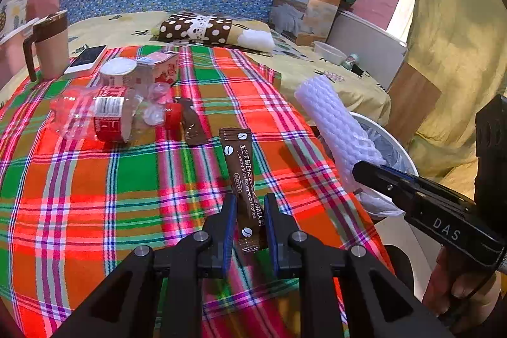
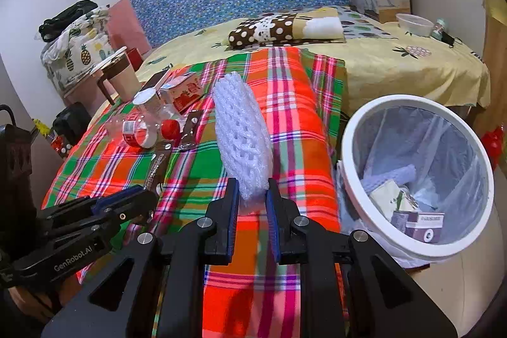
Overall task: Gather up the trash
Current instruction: 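Carry the wrapper and foam net over the trash bin and open both tools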
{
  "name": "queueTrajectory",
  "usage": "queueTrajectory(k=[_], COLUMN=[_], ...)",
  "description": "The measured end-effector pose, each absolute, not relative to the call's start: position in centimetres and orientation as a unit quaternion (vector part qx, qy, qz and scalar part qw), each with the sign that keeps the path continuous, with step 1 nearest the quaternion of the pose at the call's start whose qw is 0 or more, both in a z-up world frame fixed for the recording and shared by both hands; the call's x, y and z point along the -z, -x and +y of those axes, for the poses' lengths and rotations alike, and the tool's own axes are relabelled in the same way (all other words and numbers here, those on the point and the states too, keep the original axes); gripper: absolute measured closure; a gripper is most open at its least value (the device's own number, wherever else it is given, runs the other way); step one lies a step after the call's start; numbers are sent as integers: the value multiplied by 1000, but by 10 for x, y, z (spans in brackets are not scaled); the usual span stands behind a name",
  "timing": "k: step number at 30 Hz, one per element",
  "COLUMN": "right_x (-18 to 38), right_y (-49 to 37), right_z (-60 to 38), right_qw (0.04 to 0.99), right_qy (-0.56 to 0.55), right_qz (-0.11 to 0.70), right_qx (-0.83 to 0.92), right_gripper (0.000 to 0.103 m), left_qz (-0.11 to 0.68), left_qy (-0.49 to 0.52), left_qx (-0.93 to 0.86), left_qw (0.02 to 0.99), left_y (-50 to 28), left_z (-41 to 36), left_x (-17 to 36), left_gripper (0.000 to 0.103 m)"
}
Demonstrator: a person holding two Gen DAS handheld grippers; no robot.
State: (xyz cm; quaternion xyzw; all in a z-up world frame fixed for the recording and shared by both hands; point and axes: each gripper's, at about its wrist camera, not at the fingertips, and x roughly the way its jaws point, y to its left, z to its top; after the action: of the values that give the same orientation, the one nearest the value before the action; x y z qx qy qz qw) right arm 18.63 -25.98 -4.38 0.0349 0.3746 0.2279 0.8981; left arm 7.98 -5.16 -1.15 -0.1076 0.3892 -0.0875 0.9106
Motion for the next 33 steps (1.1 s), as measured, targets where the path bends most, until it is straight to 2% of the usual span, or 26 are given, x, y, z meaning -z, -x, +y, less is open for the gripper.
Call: queueTrajectory(k=[33], right_x=[47], right_y=[-190], right_z=[-366], right_qw=[920], right_qy=[-91], right_qz=[364], right_qx=[-110], right_gripper=[84], left_qz=[379], left_qy=[52], left_qx=[211], left_qw=[899], left_y=[-131], left_z=[-166], left_x=[-2], left_gripper=[85])
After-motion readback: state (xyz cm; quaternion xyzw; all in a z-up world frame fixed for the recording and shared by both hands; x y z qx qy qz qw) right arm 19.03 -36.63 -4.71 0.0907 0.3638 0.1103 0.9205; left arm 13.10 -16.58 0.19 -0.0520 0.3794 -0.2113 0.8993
